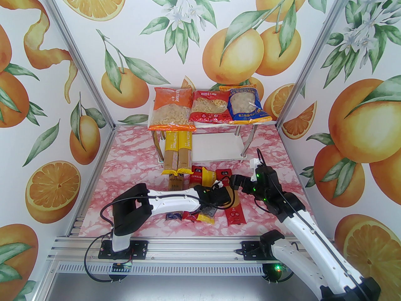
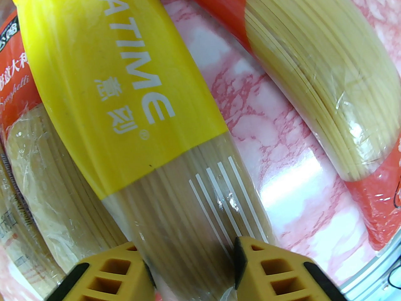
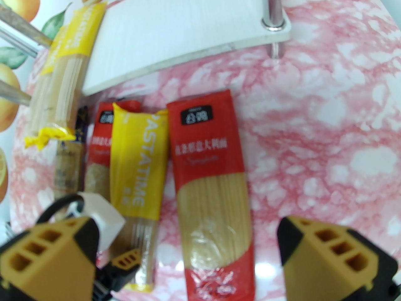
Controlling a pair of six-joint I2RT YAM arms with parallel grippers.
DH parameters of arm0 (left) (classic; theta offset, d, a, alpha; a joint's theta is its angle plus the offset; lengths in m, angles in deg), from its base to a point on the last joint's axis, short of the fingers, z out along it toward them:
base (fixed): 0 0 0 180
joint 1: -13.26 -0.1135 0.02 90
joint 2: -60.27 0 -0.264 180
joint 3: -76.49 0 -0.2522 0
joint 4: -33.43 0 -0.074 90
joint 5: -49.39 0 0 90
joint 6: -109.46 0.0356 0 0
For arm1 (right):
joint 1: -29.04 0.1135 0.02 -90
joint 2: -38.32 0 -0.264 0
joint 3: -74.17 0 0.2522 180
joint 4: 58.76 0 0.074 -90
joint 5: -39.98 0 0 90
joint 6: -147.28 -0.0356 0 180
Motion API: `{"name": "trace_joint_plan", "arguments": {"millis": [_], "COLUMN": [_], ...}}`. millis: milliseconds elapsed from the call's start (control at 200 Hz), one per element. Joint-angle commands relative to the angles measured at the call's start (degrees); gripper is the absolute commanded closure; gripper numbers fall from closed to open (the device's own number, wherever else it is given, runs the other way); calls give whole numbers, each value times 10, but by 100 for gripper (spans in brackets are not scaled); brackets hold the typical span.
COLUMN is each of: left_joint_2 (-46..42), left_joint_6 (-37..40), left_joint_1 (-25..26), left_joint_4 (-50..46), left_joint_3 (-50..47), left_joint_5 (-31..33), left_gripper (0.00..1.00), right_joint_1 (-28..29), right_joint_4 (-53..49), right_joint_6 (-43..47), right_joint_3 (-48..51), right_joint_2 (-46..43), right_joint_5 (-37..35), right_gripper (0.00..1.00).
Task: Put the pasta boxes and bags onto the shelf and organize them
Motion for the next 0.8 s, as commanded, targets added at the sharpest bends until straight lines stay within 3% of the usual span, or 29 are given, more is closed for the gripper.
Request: {"name": "trace_joint_plan", "arguments": {"millis": [0,75,140,410,796], "left_joint_2": [-1,-10,-20,-66,-210], "left_joint_6": [12,11,11,15,0], "left_joint_1": [-8,-17,-23,-35,-85], "left_joint_4": [41,66,81,143,275], "left_joint_3": [-48,-70,-84,-123,-195], "left_joint_5": [-89,-110,-123,-146,-206], "left_gripper": [77,85,100,100,100], "right_joint_1": [2,2,2,2,1], "right_joint_4": [3,0,-2,-3,1], "right_joint_6": [7,7,7,6,1], "right_joint_3": [-12,-12,-11,-11,-11], "right_joint_2": [-15,-20,-24,-26,-32], "right_joint_5": [32,29,25,16,-4], "right_gripper": [0,0,0,0,0]}}
